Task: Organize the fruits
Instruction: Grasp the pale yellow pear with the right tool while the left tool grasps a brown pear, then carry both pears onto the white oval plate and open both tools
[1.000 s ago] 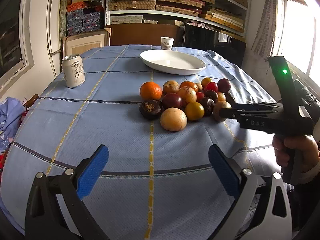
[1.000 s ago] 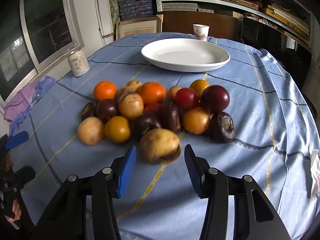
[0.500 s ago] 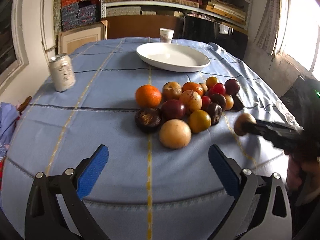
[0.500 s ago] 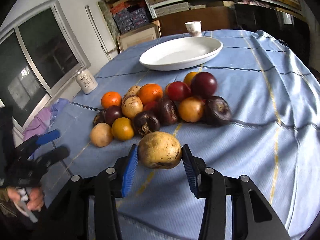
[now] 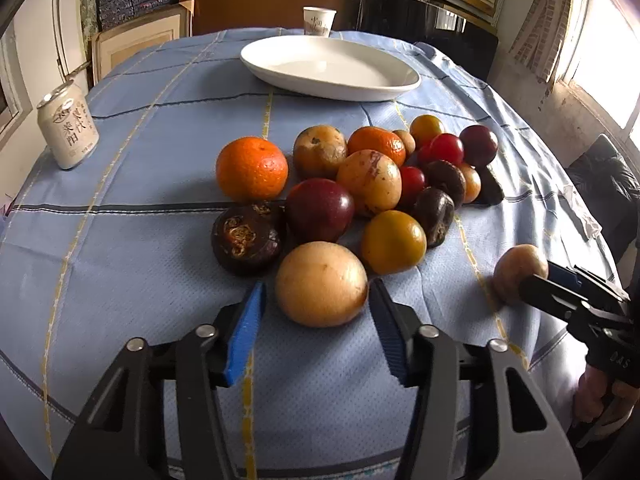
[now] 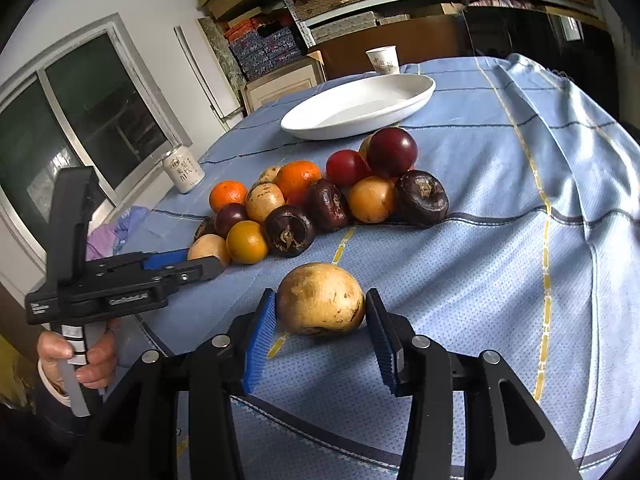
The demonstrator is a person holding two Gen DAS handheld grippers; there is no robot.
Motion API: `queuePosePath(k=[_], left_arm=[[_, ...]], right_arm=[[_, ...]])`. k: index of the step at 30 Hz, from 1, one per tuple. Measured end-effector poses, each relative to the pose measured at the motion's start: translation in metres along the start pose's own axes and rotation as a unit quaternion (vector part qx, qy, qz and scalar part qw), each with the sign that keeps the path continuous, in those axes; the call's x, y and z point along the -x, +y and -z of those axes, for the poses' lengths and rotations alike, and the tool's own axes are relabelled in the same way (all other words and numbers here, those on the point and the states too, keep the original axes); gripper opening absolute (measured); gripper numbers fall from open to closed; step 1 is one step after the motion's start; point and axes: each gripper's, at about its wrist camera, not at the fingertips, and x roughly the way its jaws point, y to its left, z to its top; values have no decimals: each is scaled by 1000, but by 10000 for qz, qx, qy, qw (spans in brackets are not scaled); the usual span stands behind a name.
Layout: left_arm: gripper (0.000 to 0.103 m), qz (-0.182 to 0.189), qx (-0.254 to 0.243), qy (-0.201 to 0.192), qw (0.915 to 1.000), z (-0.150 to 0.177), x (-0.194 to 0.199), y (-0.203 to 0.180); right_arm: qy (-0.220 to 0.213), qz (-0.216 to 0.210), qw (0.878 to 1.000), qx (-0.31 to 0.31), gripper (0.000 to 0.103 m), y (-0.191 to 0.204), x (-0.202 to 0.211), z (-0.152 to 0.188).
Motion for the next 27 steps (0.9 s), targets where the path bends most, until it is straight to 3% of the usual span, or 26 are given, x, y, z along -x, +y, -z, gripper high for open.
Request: queuePosePath(k=[11,15,17,21,24,27], left_arm=[[45,32,62,20,10000,0,1,0],[45,375,65,-63,9993,-1,22,7],[45,497,-60,-267,9984,-18,39,10],[45,556,-236,-527,9968,-66,52,11],[45,539,-369,-506,9966,-114,35,9],[45,632,-209,-206,9976,-164,-3,13]], right_arm=[[-34,-99,9999,-86,46,-4,2,2],[199,-145,9997,-57,46,-4,4,-5],[299,-336,9990,-16,46,-3,9,-19],[61,-360,9992,164,45,3,14,-74],[-287,-15,9993,253,45,3,2,-120],[-342,95,9992,160,45,-5,-29,-165]])
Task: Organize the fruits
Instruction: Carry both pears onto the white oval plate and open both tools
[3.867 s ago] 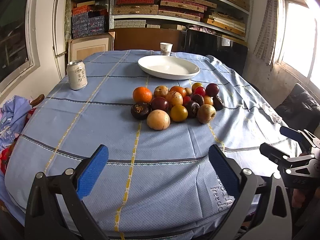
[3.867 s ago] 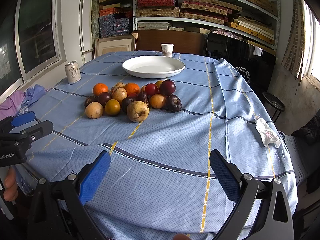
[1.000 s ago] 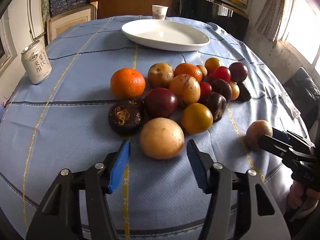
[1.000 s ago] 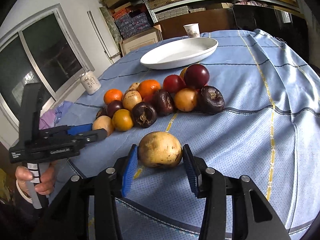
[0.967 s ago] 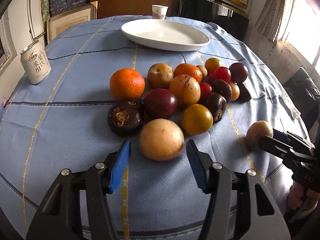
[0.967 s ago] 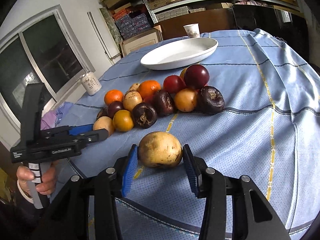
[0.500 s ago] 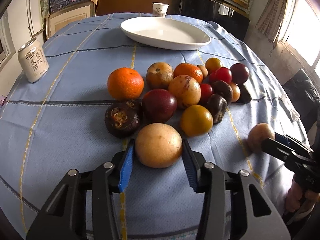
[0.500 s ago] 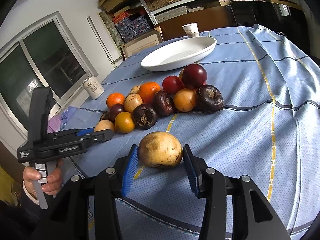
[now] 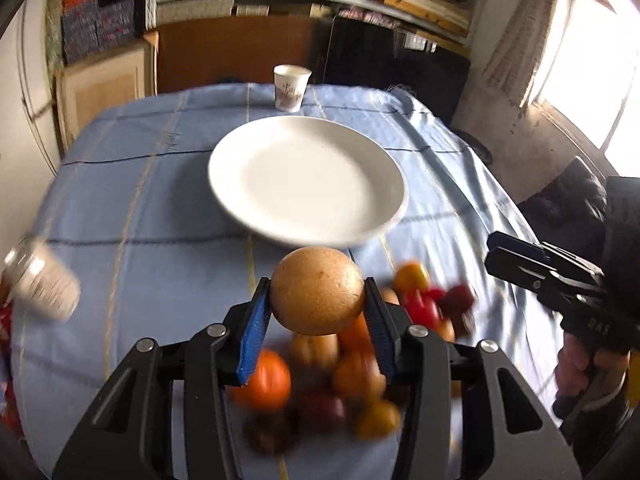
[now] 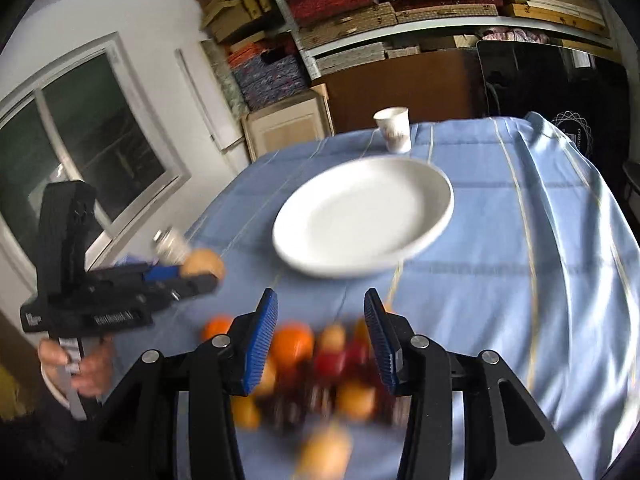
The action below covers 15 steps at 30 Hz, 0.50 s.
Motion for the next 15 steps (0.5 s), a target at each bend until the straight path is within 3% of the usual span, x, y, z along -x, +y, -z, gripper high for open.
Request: queuePosePath(k=[4,6,7,9,10,15], left_arm=[[45,-148,298,307,9990,-41,-54,23],[45,-51,384,295,9988,-43,-58,29],[45,78,369,216,9991,-41,-54,30],[45,106,273,63,9996,-35,-42,31],[45,121,224,-14,9997,-30,-36,30],[45,322,274,-347,9985,-17,-12,29]], right_arm=[[318,130,9990,-290,39,-16,-47,-30],[338,-176,9987,-330,41,-16,-40,-28],[397,-516,9977,-165,41,-12,-27,-17],[615,-831,9937,434,58,0,2,13],[749,-836,9913,687,65,7,10,26],[1519,-280,9737,1673,65,30,36,105]])
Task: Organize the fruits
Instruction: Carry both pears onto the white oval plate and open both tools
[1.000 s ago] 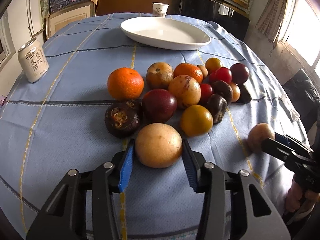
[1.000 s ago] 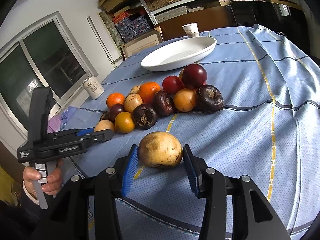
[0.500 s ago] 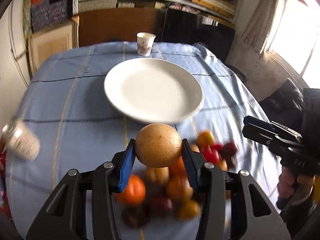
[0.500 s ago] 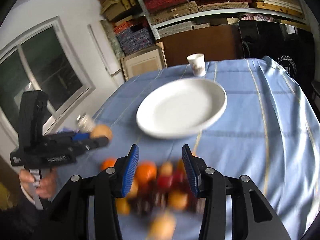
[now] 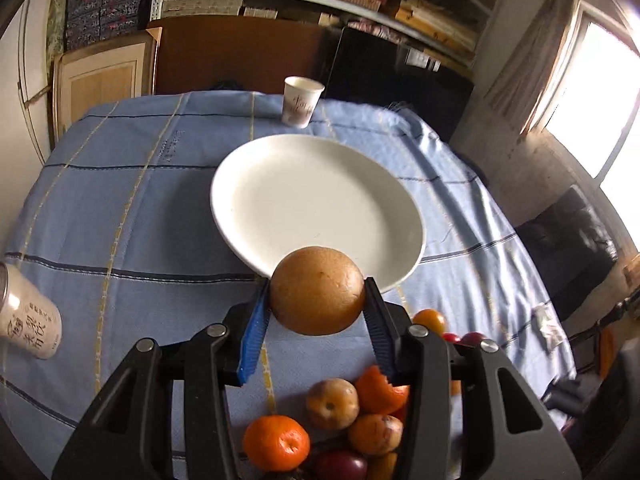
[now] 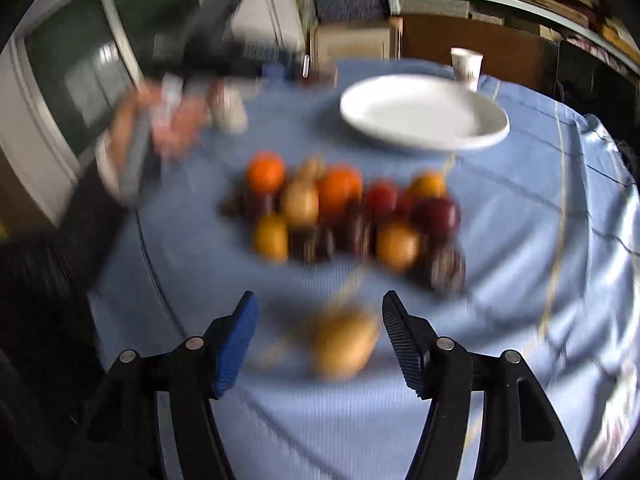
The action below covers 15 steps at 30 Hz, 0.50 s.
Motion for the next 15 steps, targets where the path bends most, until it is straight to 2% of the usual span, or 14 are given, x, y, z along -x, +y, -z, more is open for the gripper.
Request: queuePosePath(k=[3,9,11,12,15], left_arm=[[45,79,55,-26,10000,1,4,-1],[45,223,209,-38,9995,13,13,-1],[45,243,231,-39,9994,18,14,0],[45,243,234,-38,9994,20,14,0],[45,264,221,-61,9994,24,17,0]], right_arm=[[119,597,9980,192,65,9,-12,13],[-201,837,9948,-548,65,-17,-17,0],[-240,1312,9887,-680,65,-26,-17,-2],[-261,1405,9872,-712,65,-30,-17,-3],[-136,1315,9875,-854,65,-37,-25,-2]])
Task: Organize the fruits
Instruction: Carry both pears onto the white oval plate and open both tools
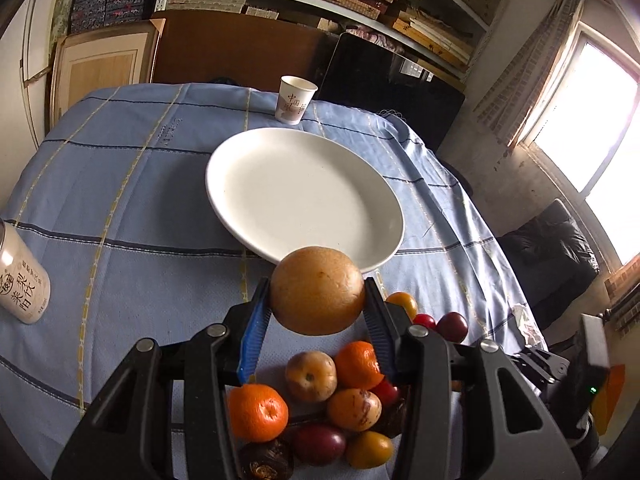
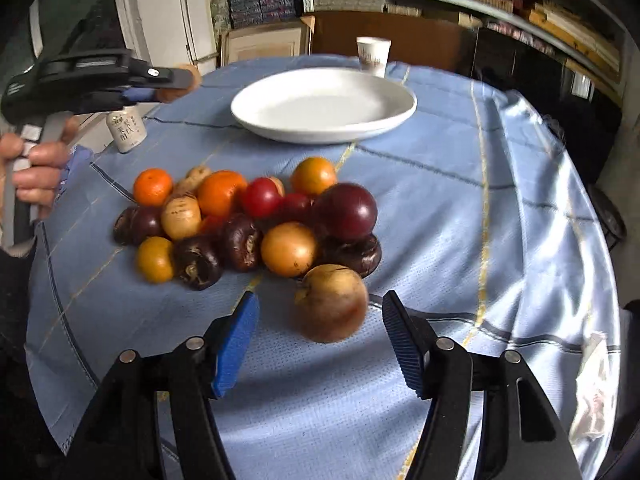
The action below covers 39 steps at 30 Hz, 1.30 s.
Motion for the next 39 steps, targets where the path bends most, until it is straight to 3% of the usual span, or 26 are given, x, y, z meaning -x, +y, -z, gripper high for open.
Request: queuePosePath(k=[7,11,15,16,18,20,24,27,30,31,32,34,36,37,39], left_arm=[[45,-60,-31,-43,10000,8,4,4],[45,-162,-23,-1,9999,11,2,8],[45,-238,-152,85,9996,0,-8,4],[45,-256,-210,119,9994,-8,-15,2],[45,-364,-307,191,9987,-25,-33,-1],[45,-478,-333,295,9979,-39,-51,1],[45,-666,-223,749,9947,-53,-95,16],[45,-703,-213,850,9937,-56,-109,22],[45,-749,-252,898,9928,-61,-116,22],[47,-727,-278,879,9931,-61,-117,21],[51,-731,-311,826,9934,-62,-115,19],[71,-778,-348,542,9949,-61,-101,15],[77,-763,-362,212,9962,-59,-75,12],[79,-757,-380,100,9964,-56,-64,9],[96,-774,-411,-280,9958,-45,-30,6]], right_arm=[[108,571,9981,186,45,-2,-25,5],[208,571,9978,252,44,0,-18,5],[-423,-223,9988,-119,44,-4,18,-35],[-675,-370,9969,-144,44,-5,22,-57],[-768,-639,9946,-289,44,-10,8,-99],[-590,-785,9939,-495,44,-16,-19,-129],[85,-463,9969,-638,44,-22,-96,-169],[438,-413,9952,-769,44,-22,-122,-174],[492,-422,9952,-738,46,-19,-129,-175],[473,-464,9952,-726,47,-18,-127,-174],[402,-518,9953,-706,61,-17,-121,-174],[161,-596,9958,-680,76,-18,-100,-177],[-206,-576,9963,-609,89,-14,-67,-171],[-360,-544,9962,-577,100,-14,-53,-167],[-767,-534,9942,-522,100,-15,-26,-155]])
